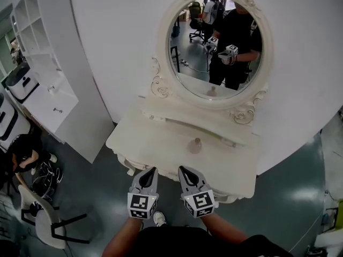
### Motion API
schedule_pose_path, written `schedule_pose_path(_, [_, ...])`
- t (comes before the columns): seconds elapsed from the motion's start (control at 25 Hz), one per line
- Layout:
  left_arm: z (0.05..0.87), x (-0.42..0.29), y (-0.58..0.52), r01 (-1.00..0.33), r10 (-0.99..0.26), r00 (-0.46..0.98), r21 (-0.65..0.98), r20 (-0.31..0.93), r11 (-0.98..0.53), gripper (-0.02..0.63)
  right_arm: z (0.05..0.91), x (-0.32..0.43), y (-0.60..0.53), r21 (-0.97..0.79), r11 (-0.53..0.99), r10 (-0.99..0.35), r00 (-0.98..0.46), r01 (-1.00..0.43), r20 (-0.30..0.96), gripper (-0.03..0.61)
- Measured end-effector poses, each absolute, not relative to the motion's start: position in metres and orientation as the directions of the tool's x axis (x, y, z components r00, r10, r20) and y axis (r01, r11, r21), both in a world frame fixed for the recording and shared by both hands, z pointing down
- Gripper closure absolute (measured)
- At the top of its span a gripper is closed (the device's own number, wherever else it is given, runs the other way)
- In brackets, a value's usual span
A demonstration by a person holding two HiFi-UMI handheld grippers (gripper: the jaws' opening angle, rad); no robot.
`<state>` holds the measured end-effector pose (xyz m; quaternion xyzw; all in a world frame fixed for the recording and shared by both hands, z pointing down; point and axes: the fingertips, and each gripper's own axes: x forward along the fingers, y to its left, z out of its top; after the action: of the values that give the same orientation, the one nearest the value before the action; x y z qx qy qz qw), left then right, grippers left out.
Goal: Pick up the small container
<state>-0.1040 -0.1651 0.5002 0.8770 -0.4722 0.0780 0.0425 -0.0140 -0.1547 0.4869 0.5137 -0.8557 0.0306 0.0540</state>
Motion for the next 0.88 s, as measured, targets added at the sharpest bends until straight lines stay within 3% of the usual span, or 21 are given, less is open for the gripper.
schedule_pose_path(0.44, [0.504, -0.126, -0.196, -0.791, -0.778, 0.607, 0.025, 0.162, -0.611, 0.607, 0.489, -0.03, -0.174, 0.024, 0.382, -0.915, -0.374, -0.924, 0.153, 0.574])
schedule_pose_path(0.88, [0.522, -0.091, -0.225, -0.754, -0.734, 0.652, 0.059, 0.19, -0.654, 0.607, 0.506, 0.017, -0.198, 0.04, 0.286, -0.942, -0.273, -0.957, 0.196, 0.574])
